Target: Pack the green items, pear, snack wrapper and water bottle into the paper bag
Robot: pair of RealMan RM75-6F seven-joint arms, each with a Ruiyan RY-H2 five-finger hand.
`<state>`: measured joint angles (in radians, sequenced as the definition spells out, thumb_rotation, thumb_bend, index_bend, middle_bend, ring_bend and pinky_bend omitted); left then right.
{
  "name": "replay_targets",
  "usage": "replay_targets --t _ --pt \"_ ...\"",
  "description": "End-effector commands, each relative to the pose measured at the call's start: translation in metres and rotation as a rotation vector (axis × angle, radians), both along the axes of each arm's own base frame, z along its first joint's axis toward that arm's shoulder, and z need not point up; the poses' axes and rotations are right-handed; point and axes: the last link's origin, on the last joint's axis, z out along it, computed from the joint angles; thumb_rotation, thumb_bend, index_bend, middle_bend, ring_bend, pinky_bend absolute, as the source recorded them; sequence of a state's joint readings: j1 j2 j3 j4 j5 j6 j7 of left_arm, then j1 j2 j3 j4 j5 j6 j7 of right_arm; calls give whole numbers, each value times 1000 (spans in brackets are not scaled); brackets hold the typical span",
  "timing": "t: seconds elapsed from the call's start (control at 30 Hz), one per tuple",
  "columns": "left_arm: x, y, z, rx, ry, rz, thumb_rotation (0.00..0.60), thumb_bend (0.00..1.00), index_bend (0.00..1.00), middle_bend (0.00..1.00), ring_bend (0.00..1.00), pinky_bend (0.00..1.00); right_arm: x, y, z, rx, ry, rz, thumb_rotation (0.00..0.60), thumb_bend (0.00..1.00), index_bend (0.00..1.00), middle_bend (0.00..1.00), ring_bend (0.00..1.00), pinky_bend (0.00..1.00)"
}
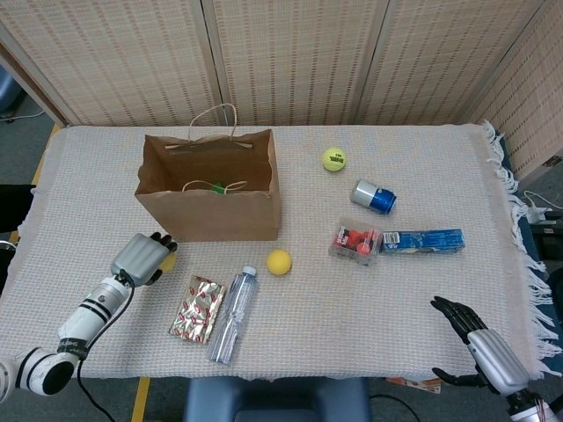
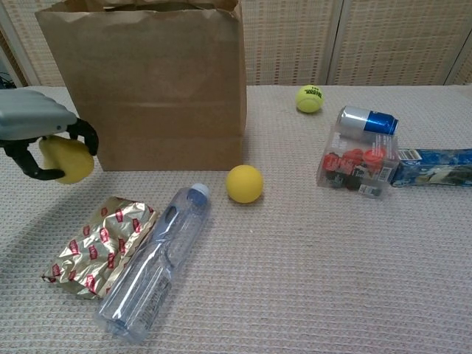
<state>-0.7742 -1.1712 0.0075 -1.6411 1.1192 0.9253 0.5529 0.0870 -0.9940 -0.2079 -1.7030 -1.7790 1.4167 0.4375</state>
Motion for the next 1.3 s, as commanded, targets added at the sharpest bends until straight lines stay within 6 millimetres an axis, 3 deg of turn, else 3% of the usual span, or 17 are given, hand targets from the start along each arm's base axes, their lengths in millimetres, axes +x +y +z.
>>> replay_targets --t 0.03,0.2,0.3,0.43,0.57,0.87,1.1,1.3 --pt "-20 -7 55 200 -105 53 600 615 772 691 644 833 0 1 0 0 2 4 600 76 0 0 0 0" --pt "-51 -10 115 483 -296 183 600 617 776 698 646 829 1 2 -1 1 6 15 600 76 0 0 0 0" --pt "-55 -11 137 636 -518 262 600 617 776 701 647 829 2 1 -2 -1 10 20 600 76 0 0 0 0" --pt "-42 -11 149 682 -822 379 600 617 771 699 648 824 3 1 -4 4 17 26 600 76 0 0 0 0" --pt "-21 -4 155 654 -865 365 600 615 768 698 648 820 4 0 -6 7 22 35 600 76 0 0 0 0" --pt "56 27 131 532 -857 208 600 615 767 698 647 817 5 -1 -8 21 32 36 600 76 0 0 0 0" --pt "122 48 86 412 -844 117 600 615 761 695 646 814 4 -1 -7 28 29 27 600 76 0 0 0 0" --pt "153 57 53 354 -821 77 600 605 699 643 593 782 3 -1 -4 32 22 16 600 76 0 0 0 0"
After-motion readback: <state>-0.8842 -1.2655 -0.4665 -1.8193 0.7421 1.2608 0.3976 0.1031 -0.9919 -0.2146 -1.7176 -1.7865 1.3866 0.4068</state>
